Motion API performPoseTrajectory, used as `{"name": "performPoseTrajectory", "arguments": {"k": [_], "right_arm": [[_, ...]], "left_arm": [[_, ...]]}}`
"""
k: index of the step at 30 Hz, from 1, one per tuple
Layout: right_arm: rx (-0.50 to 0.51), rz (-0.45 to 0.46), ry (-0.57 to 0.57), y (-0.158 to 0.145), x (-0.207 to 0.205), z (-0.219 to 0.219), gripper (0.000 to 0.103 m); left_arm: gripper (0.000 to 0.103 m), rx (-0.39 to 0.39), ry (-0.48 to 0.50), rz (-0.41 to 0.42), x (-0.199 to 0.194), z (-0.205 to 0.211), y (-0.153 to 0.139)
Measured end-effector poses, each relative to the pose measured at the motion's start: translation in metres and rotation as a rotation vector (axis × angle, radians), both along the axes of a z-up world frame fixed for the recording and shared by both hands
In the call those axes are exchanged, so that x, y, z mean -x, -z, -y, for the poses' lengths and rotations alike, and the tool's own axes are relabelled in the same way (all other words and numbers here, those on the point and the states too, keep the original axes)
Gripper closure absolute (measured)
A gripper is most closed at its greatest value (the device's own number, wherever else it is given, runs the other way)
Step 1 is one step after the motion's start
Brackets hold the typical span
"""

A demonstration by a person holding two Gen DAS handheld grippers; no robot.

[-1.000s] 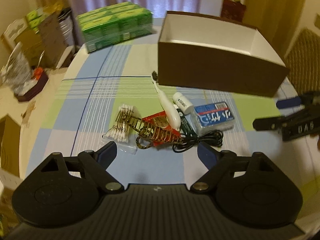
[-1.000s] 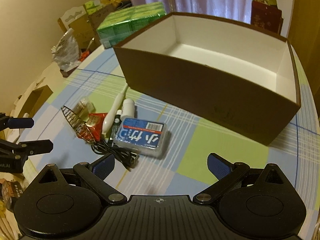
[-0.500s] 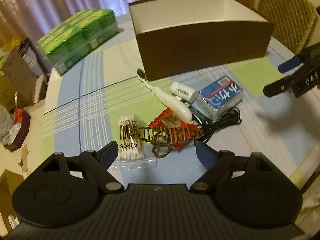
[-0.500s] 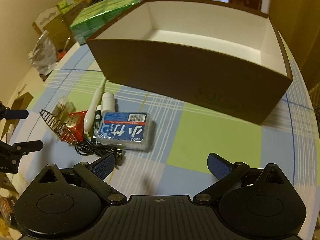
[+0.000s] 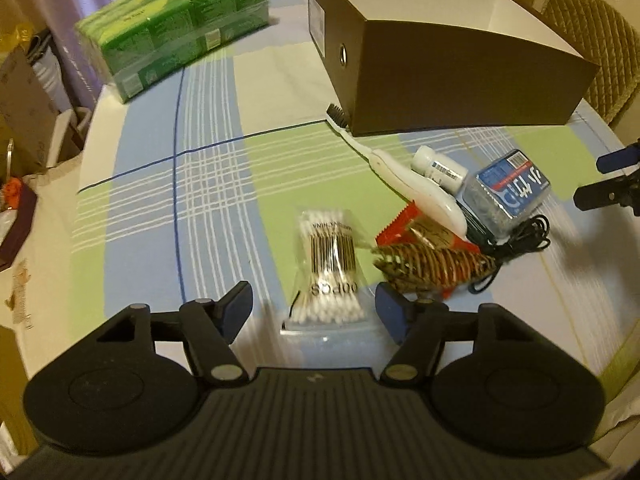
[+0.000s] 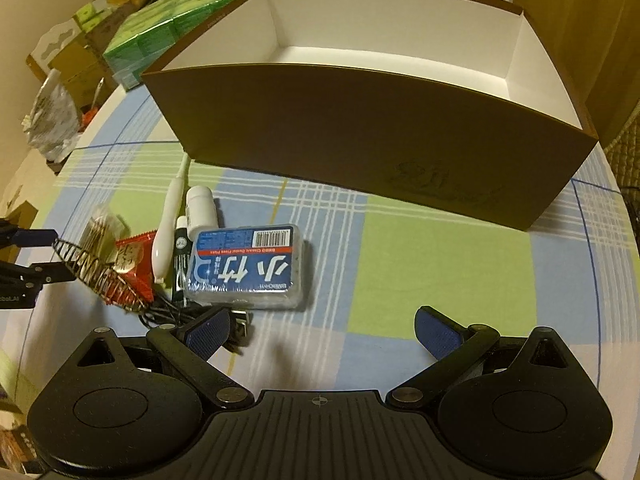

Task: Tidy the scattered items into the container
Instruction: 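Grasp the cotton-swab bag with the left tool while the right tool grasps the blue floss box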

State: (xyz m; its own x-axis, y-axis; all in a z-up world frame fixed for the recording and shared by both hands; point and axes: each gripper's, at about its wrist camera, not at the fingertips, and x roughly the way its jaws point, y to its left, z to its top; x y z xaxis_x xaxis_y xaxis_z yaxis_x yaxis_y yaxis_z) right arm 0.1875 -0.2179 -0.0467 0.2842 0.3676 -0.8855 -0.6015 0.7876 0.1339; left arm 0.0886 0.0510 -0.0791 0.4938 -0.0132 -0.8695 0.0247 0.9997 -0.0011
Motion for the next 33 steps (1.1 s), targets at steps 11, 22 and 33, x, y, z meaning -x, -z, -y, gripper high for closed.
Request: {"name": "performPoseTrajectory", "arguments": {"k": [11, 22, 33], "right_arm": [[-0.041, -0.004, 0.01, 0.002, 0.0, -0.019, 0.0], [-0.057, -0.015, -0.087, 0.019, 0.0, -0.046, 0.0], [-0.008, 0.054, -0.177, 0.047, 0.004, -0.066, 0.012]], "left_arm": [[0.073, 0.111, 0.01, 0.012, -0.017, -0.017, 0.026], [0.082, 0.116, -0.115, -0.003, 0.012, -0.037, 0.011], [0.082, 0.095, -0.201, 0.009, 0.025, -0.04, -0.003]]}}
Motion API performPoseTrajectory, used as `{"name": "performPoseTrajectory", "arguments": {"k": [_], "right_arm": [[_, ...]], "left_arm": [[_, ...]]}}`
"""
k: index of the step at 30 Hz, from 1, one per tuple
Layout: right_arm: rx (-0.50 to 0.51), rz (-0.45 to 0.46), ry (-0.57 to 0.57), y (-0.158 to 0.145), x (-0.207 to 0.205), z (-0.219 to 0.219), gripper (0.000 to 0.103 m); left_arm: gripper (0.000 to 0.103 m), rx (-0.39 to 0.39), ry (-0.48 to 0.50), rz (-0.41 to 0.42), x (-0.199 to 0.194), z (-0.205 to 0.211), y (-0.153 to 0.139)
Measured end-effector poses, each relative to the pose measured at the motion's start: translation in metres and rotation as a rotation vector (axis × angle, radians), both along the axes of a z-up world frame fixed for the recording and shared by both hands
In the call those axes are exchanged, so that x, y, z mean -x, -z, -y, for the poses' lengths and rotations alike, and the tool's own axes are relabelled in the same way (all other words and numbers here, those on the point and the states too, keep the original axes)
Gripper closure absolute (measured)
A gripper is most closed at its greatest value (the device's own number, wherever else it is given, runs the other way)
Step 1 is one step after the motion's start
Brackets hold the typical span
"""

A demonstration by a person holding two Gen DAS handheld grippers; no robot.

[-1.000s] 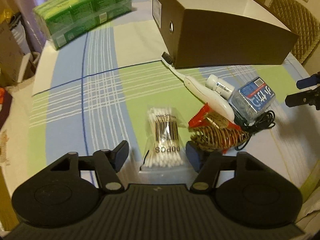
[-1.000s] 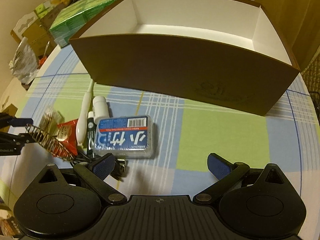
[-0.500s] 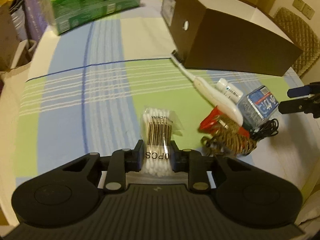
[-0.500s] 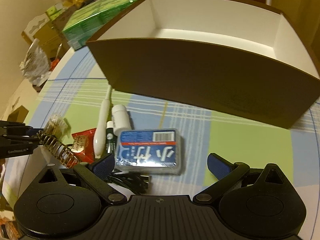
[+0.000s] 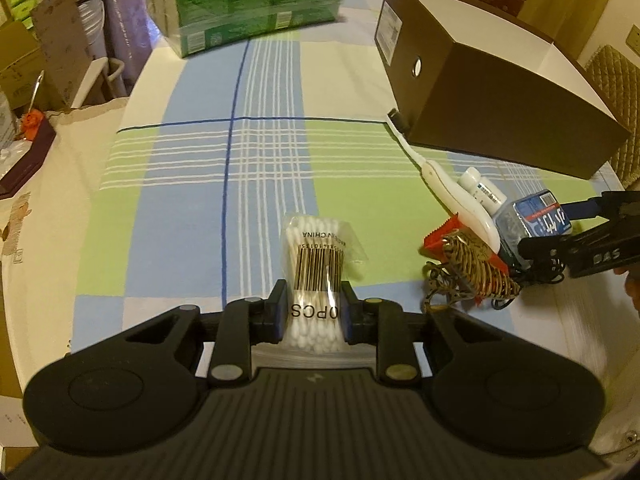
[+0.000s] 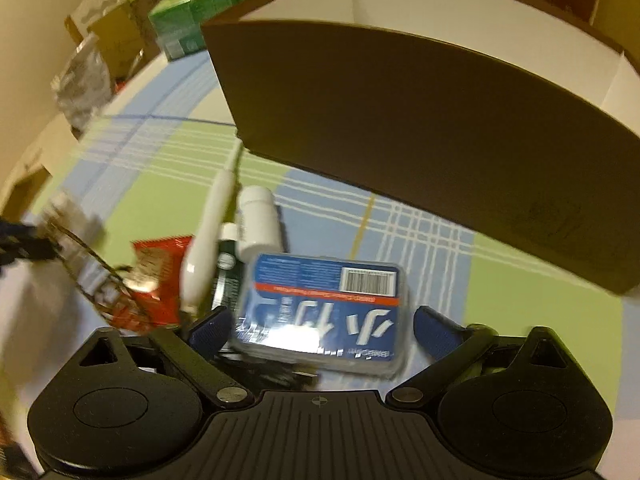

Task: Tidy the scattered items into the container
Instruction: 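Grasp the cotton-swab bag with the left tool while the right tool grasps the blue floss box, then lift and carry the swab bag and floss box over the box with both tools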

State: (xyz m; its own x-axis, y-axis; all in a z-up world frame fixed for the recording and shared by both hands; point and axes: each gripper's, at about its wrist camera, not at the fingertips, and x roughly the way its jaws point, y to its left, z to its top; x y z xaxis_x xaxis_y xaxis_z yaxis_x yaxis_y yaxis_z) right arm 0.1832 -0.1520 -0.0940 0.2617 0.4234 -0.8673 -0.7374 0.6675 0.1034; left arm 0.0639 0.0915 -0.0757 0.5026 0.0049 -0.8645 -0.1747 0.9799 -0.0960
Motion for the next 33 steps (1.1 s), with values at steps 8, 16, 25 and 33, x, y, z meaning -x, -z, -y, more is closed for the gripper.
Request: {"name": "performPoseTrajectory", "arguments": {"k": [8, 16, 25, 33], "right_arm": [[0.056, 0.038, 0.017, -0.003, -0.011, 0.03, 0.012], [0.088, 0.067, 0.064, -0.015, -0.015, 0.08, 0.012], [-0.025, 0.093, 0.059, -0.049, -0.015, 0.097, 0.012], [-0.129, 0.076, 0.063, -0.082, -0.02, 0.11, 0.012]], "left_arm": [[0.082, -0.014, -0.023, 0.006, 0.0, 0.005, -0.01], [0.082, -0.037, -0.028, 0.059, -0.009, 0.013, -0.033], [0.082, -0.04, 0.05, 0.144, -0.031, 0.046, -0.073], [0.082, -0.002, 0.145, 0.185, -0.056, 0.087, -0.091]]}}
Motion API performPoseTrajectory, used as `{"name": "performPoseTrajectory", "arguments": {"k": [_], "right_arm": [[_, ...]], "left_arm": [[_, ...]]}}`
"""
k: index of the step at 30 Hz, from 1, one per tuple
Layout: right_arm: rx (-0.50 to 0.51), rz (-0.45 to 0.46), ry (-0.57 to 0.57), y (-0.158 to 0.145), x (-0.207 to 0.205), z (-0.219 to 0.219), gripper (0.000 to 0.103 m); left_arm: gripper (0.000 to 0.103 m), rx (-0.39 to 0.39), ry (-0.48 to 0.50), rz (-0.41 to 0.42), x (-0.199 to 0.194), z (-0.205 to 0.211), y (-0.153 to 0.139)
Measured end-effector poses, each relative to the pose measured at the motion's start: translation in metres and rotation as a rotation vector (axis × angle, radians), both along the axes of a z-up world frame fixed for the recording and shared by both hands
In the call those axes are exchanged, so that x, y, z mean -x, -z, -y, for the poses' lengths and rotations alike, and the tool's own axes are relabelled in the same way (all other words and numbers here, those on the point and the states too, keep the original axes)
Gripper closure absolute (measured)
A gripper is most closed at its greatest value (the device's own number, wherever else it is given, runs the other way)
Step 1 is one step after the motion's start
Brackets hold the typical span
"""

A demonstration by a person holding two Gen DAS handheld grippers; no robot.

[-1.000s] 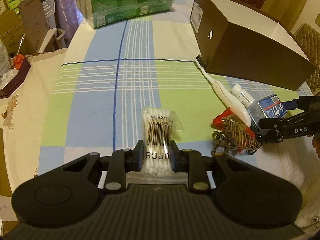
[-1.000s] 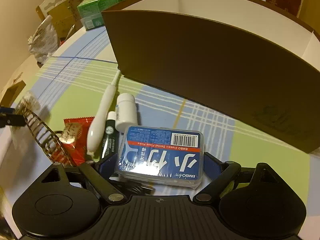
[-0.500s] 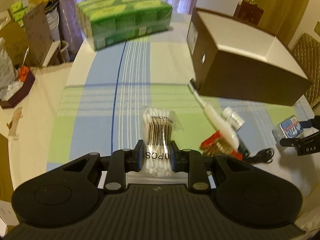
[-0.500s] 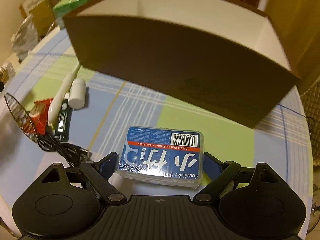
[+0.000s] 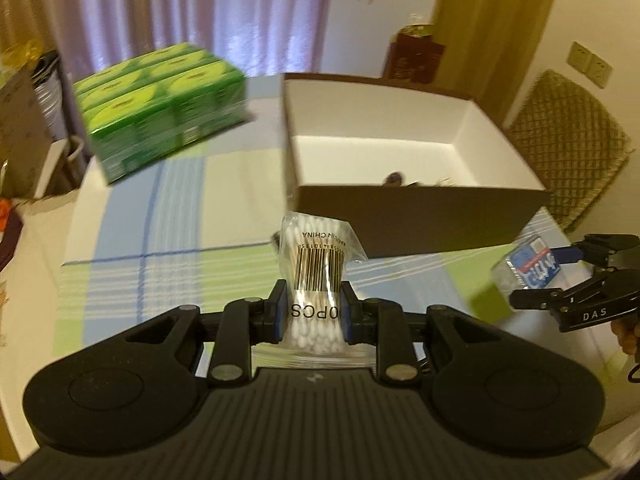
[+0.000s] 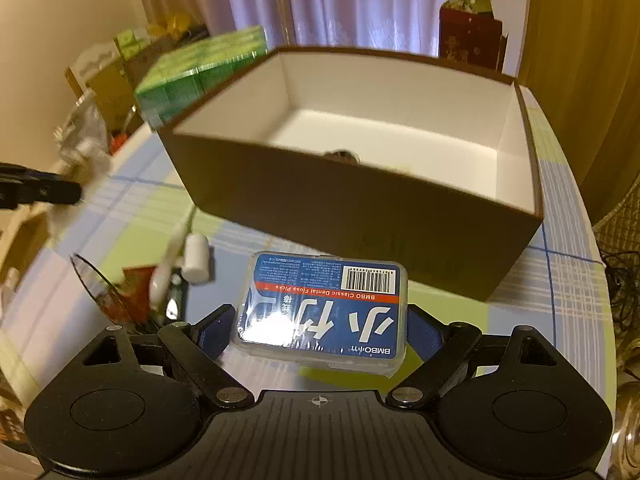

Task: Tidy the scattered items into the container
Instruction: 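Lift and carry the swab bag and floss box over the box with both tools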

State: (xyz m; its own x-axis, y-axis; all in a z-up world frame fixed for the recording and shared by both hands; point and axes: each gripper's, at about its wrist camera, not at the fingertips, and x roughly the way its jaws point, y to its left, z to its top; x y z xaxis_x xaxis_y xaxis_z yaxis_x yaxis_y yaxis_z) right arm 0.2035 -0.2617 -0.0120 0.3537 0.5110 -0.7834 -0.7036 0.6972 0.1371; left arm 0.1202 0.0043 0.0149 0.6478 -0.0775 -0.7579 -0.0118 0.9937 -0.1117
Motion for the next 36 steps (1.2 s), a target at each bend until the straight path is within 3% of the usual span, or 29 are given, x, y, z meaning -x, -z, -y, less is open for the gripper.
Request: {"name": "performPoseTrajectory", "arguments": {"k": [10, 18, 27, 36], "right_arm": [[-0.103, 0.067, -0.034, -0.054, -0.027, 0.011, 0.012], [-0.122, 0.13, -0.049, -0.077, -0.061, 0.006, 0.012], [-0.107, 0.169, -0.05, -0.078, -0.109, -0.011, 0.012], [-0.036, 0.169, -0.051, -0.054, -0.158, -0.035, 0.012]], "left_arm": [[0.082, -0.016, 0.115, 0.087, -0.045, 0.037, -0.028], [0.082, -0.044, 0.173, 0.136, -0.085, 0.054, -0.046], [0.082, -0.069, 0.215, 0.111, -0.142, 0.064, -0.042], [0.082, -0.064, 0.208, 0.028, -0.209, 0.065, -0.01]]}}
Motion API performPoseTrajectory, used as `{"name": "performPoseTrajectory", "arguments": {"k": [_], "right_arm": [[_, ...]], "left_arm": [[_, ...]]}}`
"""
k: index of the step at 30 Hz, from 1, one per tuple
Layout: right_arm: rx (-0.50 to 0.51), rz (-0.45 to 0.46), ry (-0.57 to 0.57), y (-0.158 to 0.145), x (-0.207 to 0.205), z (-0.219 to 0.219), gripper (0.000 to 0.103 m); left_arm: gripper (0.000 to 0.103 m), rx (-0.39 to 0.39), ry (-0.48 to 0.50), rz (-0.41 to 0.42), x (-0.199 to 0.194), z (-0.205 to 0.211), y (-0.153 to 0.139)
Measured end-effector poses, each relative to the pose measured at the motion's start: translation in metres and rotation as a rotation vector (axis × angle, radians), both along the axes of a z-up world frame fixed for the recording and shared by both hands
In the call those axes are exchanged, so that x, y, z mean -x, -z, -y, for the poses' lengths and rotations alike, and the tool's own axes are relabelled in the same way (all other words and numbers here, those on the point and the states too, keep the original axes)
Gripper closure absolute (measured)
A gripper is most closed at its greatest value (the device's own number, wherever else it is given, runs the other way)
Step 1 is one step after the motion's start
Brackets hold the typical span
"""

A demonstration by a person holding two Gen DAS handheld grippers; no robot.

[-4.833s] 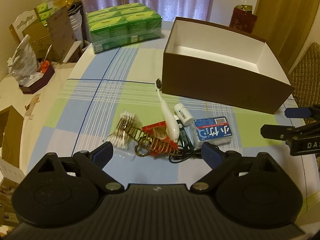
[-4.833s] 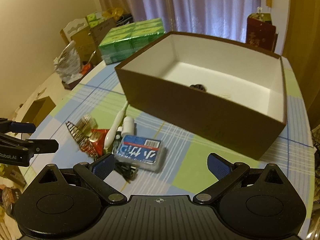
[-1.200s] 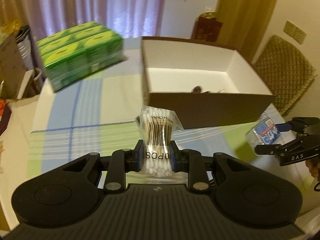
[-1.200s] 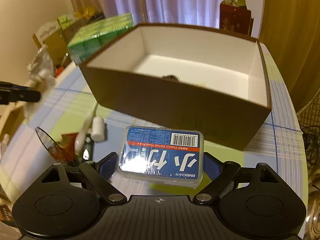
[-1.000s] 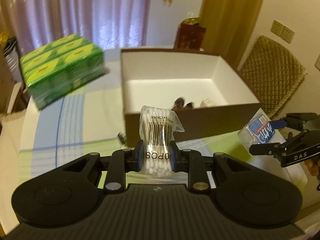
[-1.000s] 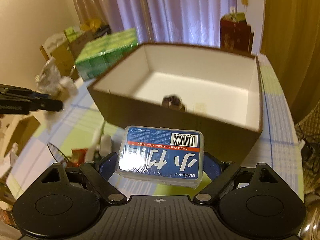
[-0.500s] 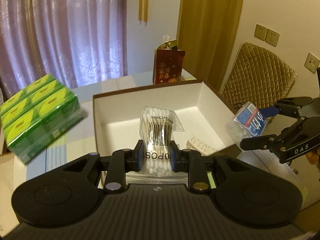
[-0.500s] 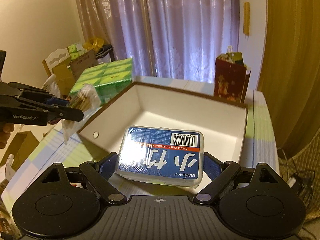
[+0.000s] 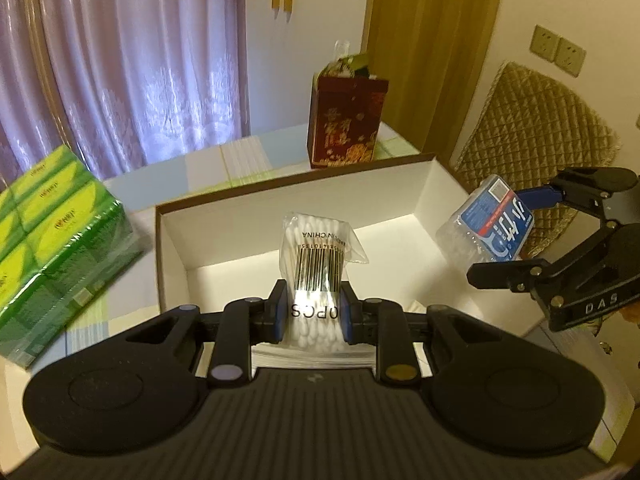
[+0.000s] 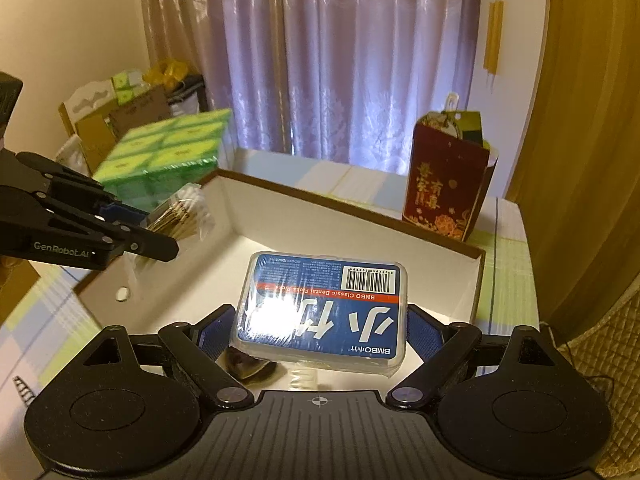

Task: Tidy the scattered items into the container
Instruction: 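Lift and carry the swab bag and floss box over the box with both tools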

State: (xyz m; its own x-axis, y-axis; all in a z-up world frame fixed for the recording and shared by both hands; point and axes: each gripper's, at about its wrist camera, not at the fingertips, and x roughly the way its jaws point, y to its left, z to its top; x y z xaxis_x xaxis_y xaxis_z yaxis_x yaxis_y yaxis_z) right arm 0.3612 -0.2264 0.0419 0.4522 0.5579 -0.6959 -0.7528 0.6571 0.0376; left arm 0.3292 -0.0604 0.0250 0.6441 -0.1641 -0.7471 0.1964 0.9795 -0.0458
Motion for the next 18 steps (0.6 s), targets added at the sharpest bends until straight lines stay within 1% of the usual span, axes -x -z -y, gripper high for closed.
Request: {"name": "performPoseTrajectory", "arguments": {"k": [8, 18], "right_arm": [[0.052, -0.056, 0.013, 0.03, -0.031, -0.018, 0.012], [0.13, -0.103, -0.002, 0.058, -0.05, -0.045, 0.012]], "left_arm": [[0.082, -0.029, 0.007, -0.059, -0.037, 0.006, 0.028], [0.082, -0.036, -0.021, -0.138, -0.072, 0.002, 0.059]]}}
